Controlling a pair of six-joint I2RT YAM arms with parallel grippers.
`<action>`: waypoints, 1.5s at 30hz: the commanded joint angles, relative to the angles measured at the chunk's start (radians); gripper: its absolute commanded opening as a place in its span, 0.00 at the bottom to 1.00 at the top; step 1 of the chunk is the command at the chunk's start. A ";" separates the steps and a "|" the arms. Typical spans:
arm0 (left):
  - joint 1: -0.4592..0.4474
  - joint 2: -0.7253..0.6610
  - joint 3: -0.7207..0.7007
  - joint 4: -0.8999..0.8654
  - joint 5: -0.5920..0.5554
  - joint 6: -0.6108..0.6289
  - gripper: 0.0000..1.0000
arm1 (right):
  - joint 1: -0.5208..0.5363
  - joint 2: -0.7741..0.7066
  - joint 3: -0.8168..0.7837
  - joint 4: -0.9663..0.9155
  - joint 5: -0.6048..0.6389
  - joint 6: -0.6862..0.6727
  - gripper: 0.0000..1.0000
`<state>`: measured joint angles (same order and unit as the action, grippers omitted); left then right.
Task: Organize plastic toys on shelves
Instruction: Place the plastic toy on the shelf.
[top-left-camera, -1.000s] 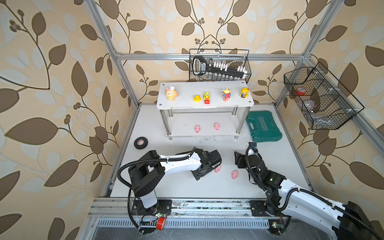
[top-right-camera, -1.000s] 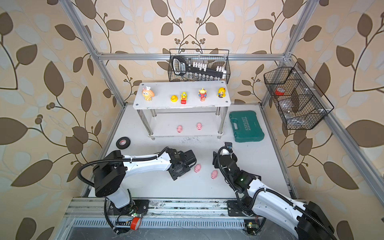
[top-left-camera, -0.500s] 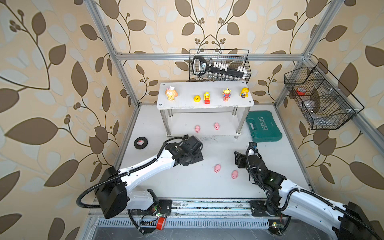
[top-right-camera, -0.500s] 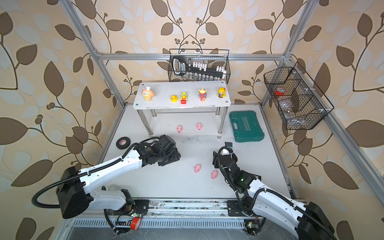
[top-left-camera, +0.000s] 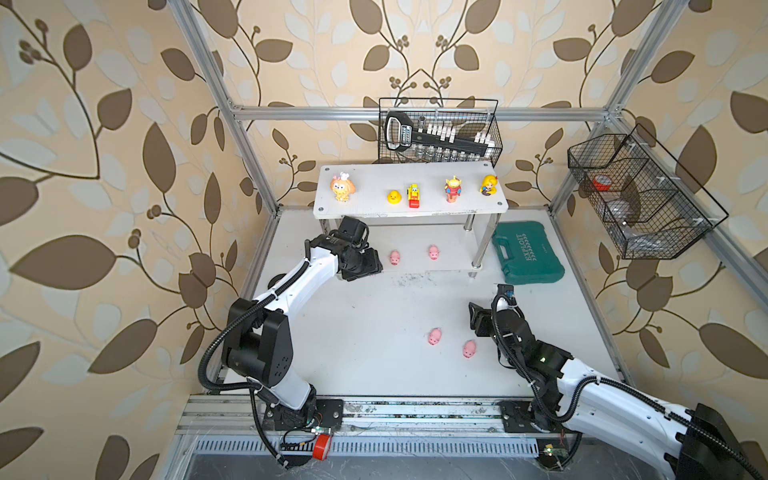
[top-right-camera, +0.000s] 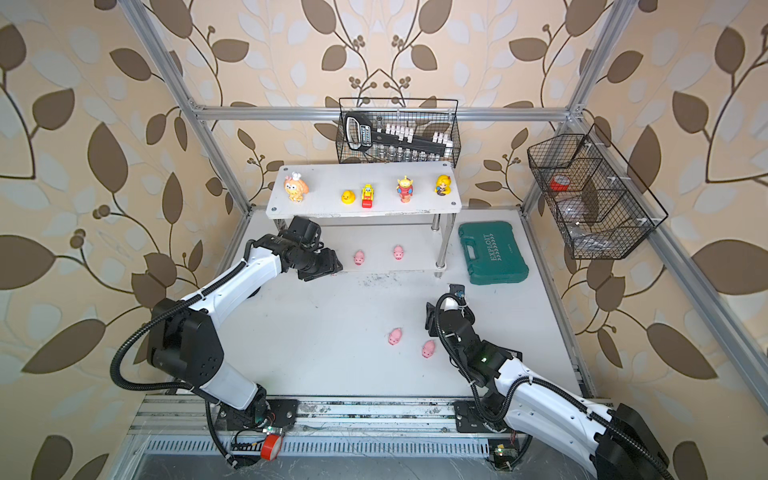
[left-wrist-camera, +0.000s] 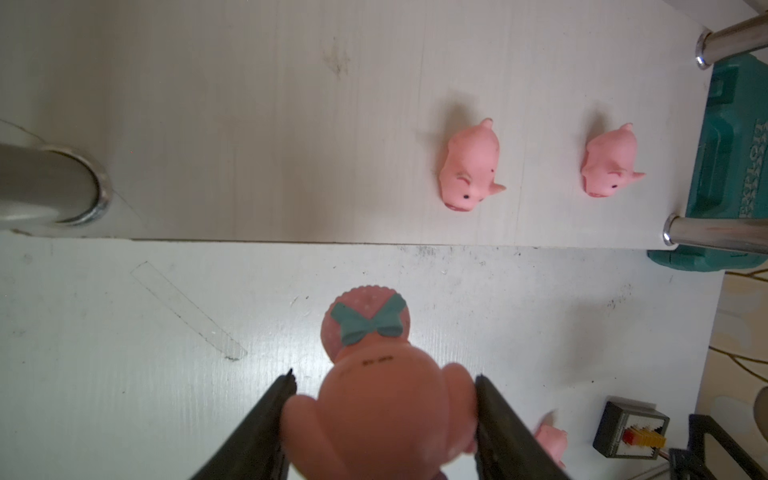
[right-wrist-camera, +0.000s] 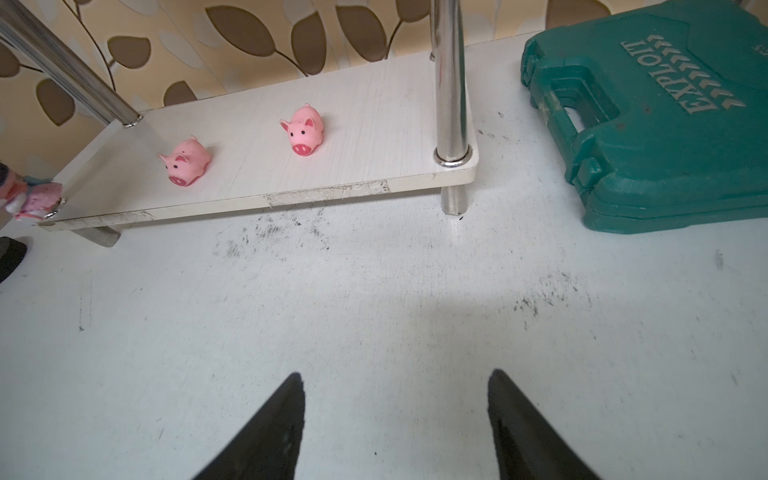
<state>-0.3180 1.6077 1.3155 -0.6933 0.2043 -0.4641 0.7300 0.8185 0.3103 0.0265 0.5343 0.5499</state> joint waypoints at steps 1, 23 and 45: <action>0.009 0.031 0.062 0.006 0.053 0.106 0.44 | -0.003 -0.004 -0.012 0.001 -0.003 -0.004 0.68; -0.153 -0.015 -0.092 0.276 -0.097 -0.024 0.43 | -0.003 0.014 -0.007 0.007 -0.008 -0.007 0.68; -0.349 0.204 0.146 0.349 -0.331 -0.066 0.43 | -0.002 0.001 -0.013 0.007 -0.007 -0.007 0.68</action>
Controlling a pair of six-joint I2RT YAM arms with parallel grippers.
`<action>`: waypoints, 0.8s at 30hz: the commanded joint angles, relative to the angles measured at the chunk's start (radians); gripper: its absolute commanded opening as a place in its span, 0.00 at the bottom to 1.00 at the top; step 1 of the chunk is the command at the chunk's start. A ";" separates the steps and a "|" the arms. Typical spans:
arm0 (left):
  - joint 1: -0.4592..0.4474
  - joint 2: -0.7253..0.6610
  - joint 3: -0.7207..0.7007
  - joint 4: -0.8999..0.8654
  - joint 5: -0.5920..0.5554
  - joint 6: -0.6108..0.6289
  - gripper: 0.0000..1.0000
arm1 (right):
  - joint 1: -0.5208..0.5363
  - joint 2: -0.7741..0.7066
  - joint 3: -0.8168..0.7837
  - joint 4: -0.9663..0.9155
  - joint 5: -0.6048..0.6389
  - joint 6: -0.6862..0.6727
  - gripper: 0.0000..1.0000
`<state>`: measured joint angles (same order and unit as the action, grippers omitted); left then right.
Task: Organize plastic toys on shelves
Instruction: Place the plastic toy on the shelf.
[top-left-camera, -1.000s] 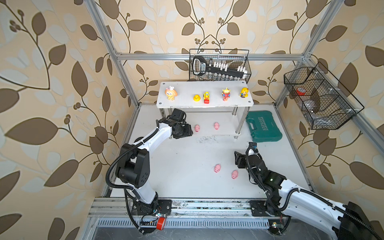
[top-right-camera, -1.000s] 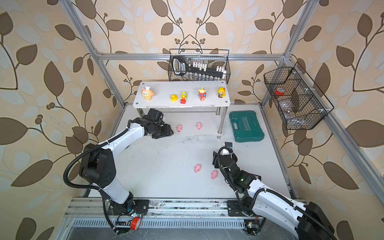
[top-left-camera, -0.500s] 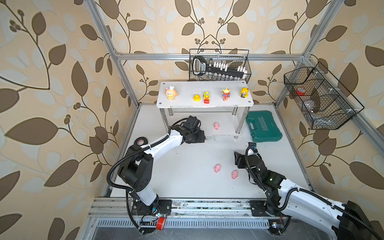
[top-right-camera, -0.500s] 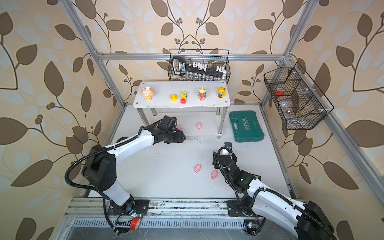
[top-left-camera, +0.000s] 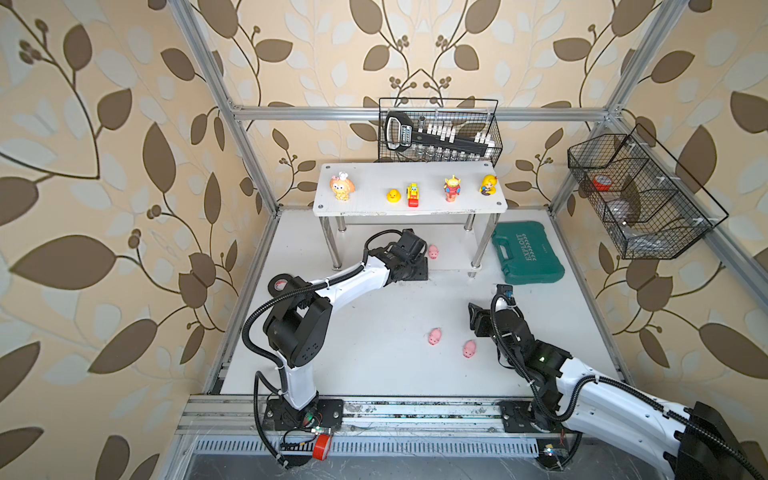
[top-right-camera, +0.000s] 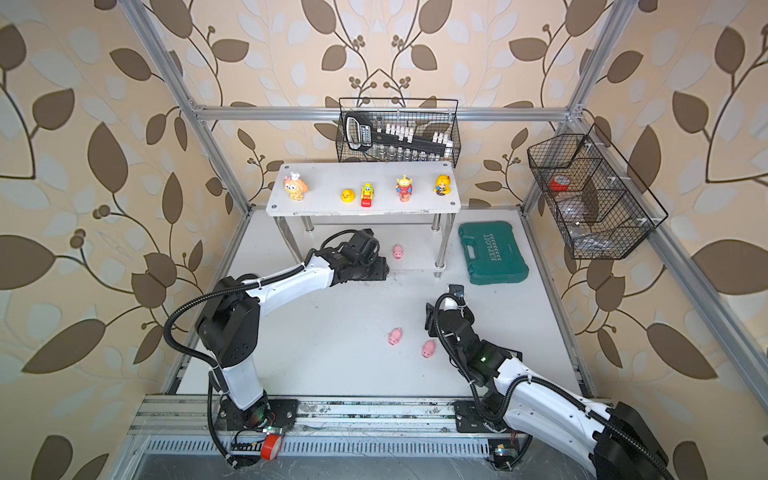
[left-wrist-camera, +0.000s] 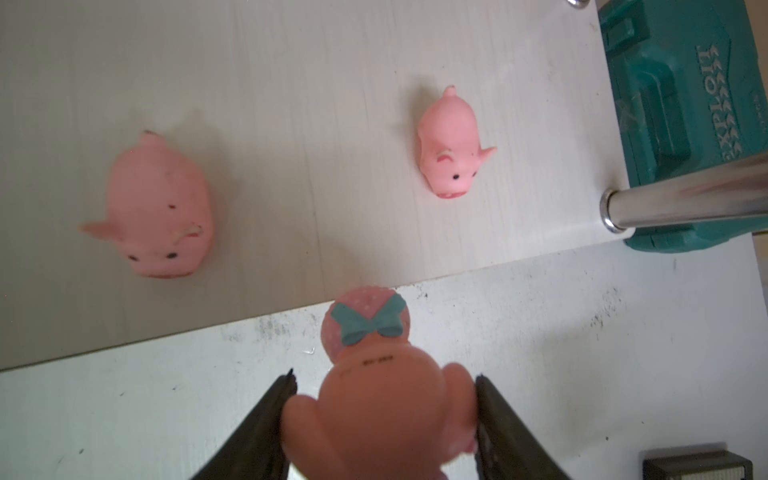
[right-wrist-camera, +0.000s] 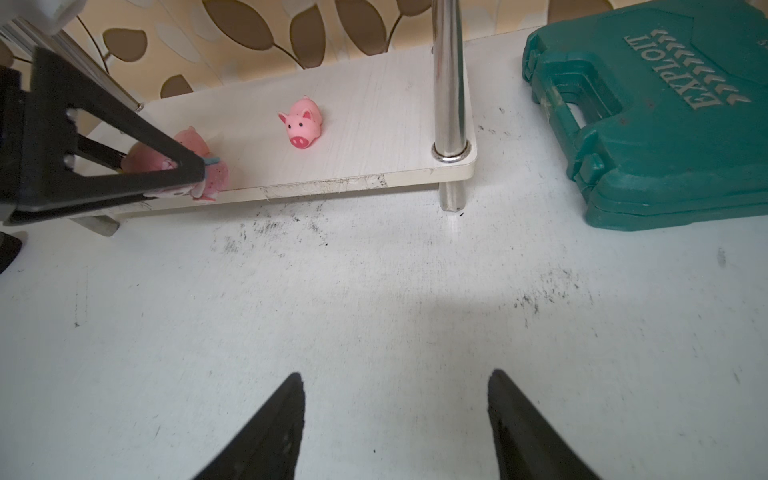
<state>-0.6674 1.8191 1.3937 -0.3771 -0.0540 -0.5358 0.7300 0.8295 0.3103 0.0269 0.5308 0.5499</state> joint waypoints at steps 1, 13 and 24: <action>0.000 0.001 0.083 0.023 -0.079 0.008 0.43 | -0.002 -0.010 -0.013 0.005 -0.003 -0.008 0.68; 0.002 0.102 0.194 -0.071 -0.110 0.010 0.44 | -0.003 -0.027 -0.020 0.005 -0.003 -0.005 0.68; 0.002 0.152 0.268 -0.150 -0.091 -0.007 0.45 | -0.002 -0.028 -0.021 0.008 -0.004 -0.007 0.67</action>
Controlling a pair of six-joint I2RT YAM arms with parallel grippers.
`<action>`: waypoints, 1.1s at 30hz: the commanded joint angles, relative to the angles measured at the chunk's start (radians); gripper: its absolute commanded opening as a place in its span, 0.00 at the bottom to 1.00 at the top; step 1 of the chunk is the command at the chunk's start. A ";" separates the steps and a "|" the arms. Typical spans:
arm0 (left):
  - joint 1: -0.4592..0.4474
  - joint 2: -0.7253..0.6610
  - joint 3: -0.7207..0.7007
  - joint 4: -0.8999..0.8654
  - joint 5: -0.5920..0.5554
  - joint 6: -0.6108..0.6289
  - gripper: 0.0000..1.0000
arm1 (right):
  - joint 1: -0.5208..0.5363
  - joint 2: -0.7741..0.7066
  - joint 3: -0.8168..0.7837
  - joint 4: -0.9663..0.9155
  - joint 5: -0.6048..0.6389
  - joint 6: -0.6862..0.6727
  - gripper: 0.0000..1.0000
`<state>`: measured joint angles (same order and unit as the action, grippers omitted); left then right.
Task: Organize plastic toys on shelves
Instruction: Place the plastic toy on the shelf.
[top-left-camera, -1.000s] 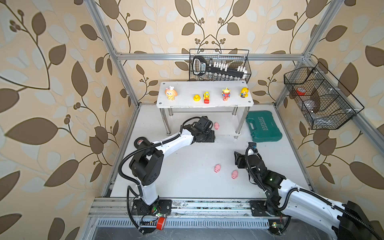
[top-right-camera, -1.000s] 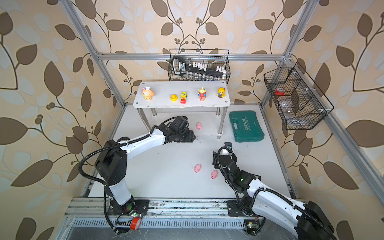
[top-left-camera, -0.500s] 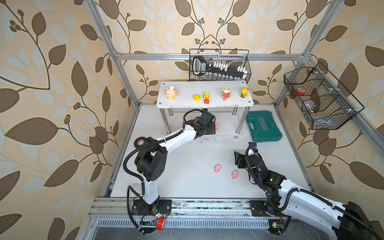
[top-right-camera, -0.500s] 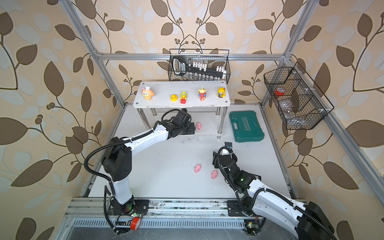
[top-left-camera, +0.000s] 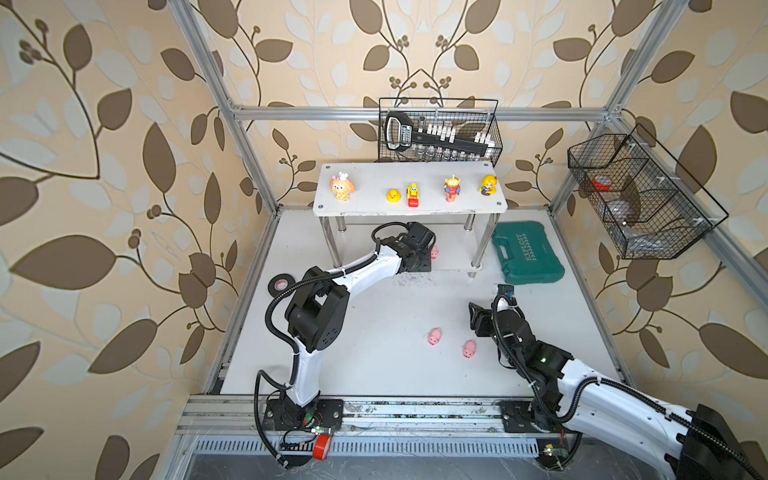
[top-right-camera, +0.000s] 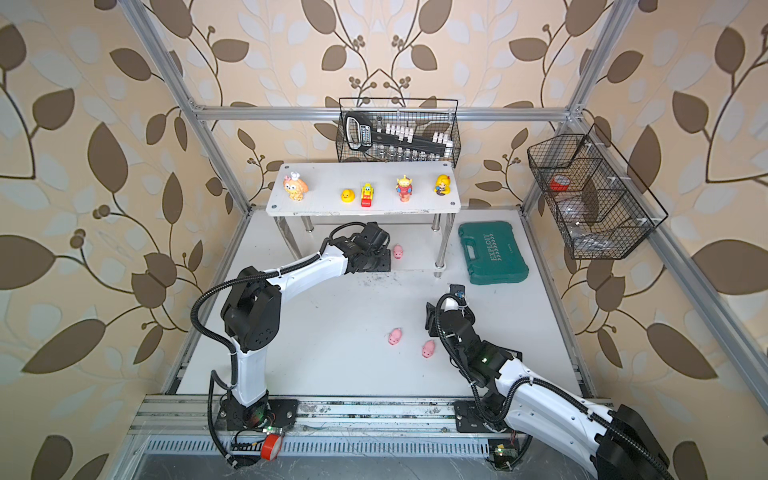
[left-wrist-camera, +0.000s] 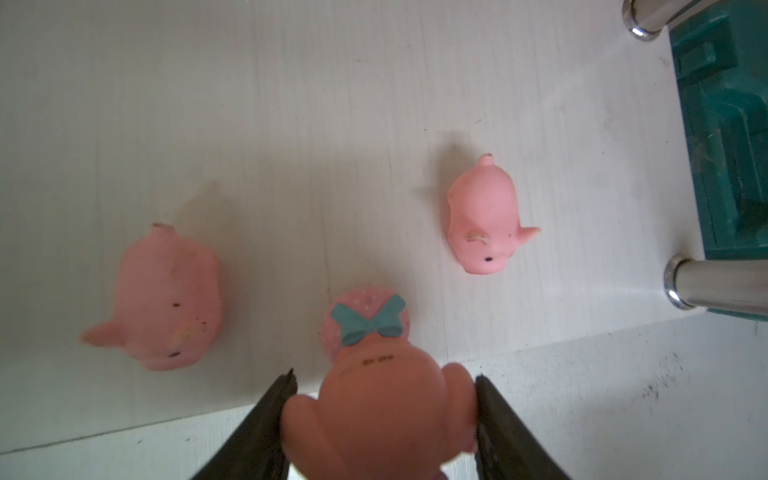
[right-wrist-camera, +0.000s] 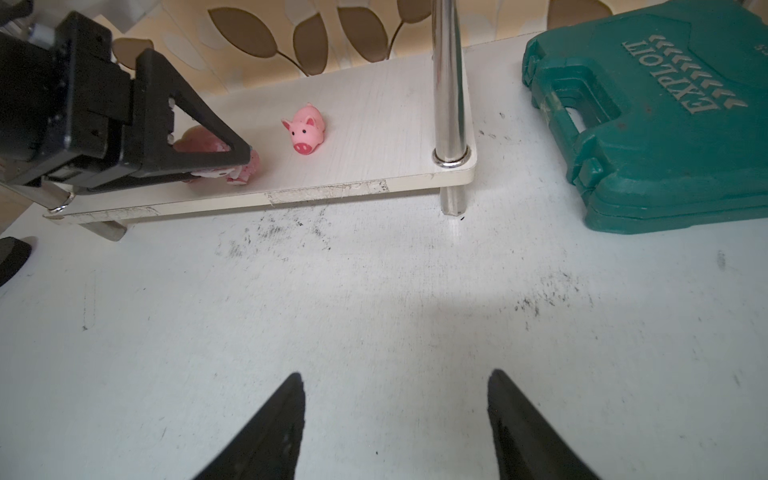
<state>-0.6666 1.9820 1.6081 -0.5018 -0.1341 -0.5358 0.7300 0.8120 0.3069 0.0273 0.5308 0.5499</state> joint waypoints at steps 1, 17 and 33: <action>0.001 -0.008 0.063 -0.034 -0.009 -0.007 0.45 | -0.003 -0.010 -0.018 0.008 -0.006 -0.007 0.68; 0.022 0.032 0.092 -0.074 0.024 -0.029 0.47 | -0.002 -0.014 -0.019 0.008 -0.005 -0.007 0.67; 0.027 0.039 0.090 -0.078 0.013 -0.036 0.55 | -0.001 -0.016 -0.019 0.008 -0.005 -0.007 0.67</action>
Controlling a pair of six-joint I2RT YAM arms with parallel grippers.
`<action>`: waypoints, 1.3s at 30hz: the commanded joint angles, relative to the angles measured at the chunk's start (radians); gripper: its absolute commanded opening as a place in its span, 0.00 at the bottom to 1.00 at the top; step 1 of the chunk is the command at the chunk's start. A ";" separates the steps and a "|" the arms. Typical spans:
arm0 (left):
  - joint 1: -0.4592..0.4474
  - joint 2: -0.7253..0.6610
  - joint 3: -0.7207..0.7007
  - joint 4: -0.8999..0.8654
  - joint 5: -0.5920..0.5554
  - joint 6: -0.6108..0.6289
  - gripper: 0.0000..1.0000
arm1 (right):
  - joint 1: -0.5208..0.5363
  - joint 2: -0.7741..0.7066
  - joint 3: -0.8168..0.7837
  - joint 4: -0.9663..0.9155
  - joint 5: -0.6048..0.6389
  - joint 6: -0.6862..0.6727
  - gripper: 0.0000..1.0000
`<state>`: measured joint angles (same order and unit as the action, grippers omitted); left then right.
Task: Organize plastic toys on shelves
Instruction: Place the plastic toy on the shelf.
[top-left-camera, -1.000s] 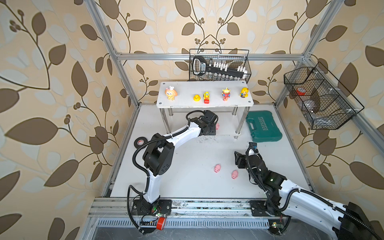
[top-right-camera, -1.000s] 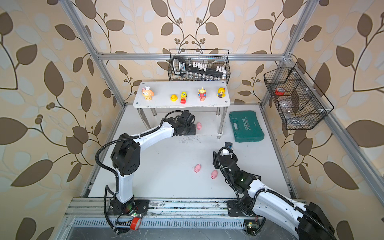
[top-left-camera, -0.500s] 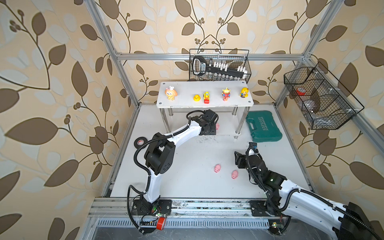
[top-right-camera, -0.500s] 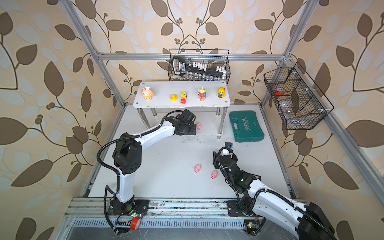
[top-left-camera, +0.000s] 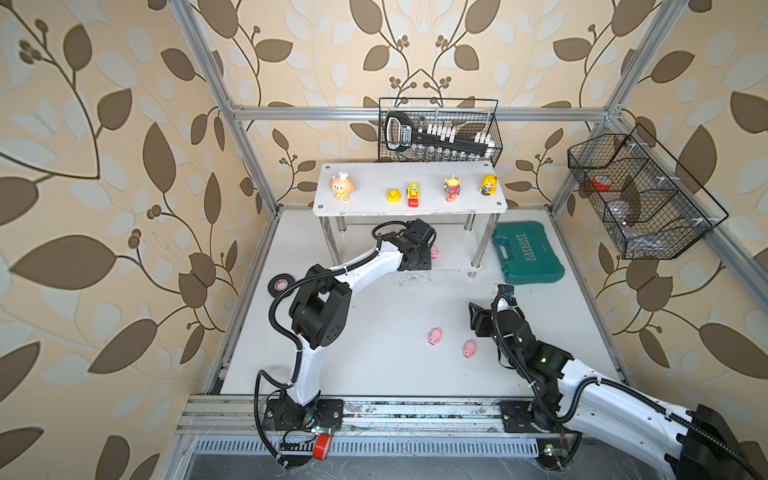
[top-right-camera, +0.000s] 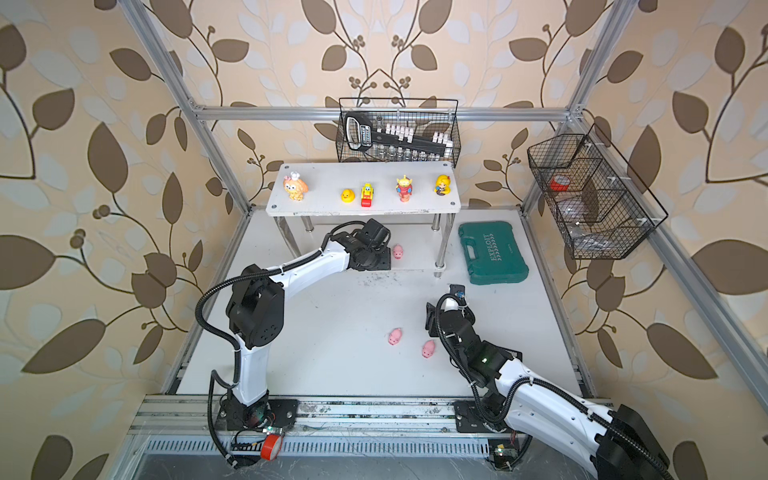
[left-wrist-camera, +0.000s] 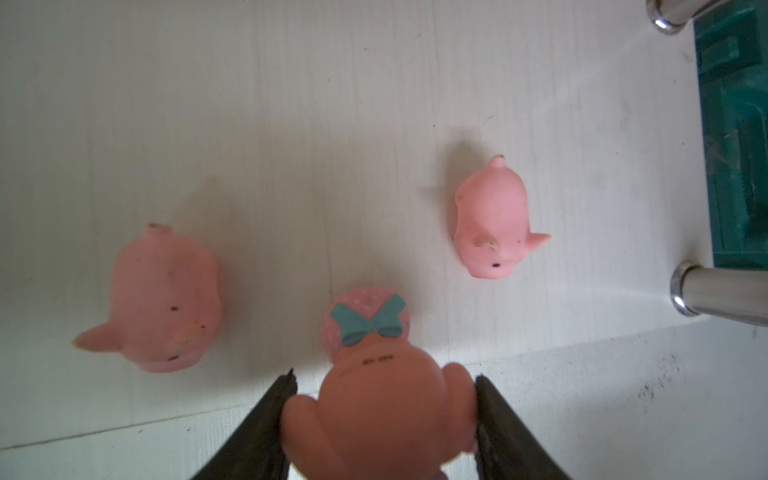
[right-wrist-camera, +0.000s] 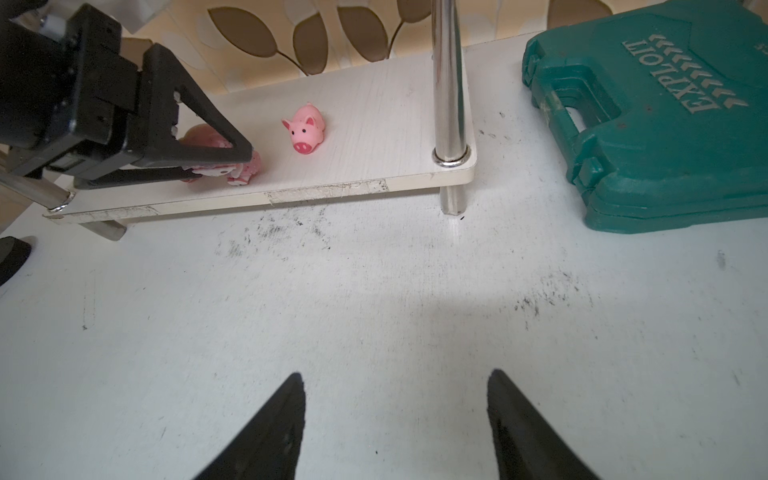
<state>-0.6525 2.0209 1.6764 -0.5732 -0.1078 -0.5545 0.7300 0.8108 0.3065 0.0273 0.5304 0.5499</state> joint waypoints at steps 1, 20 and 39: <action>0.012 0.001 0.022 -0.007 -0.013 -0.018 0.56 | -0.002 -0.015 -0.018 0.008 -0.003 -0.008 0.67; 0.013 -0.026 0.002 0.014 -0.027 -0.027 0.99 | 0.000 -0.008 -0.018 0.011 -0.012 -0.011 0.67; -0.033 -0.284 -0.262 0.113 -0.039 -0.034 0.99 | 0.001 0.005 -0.013 0.014 -0.012 -0.013 0.67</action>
<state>-0.6640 1.8320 1.4513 -0.5102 -0.1143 -0.5816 0.7300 0.8139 0.3061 0.0292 0.5228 0.5491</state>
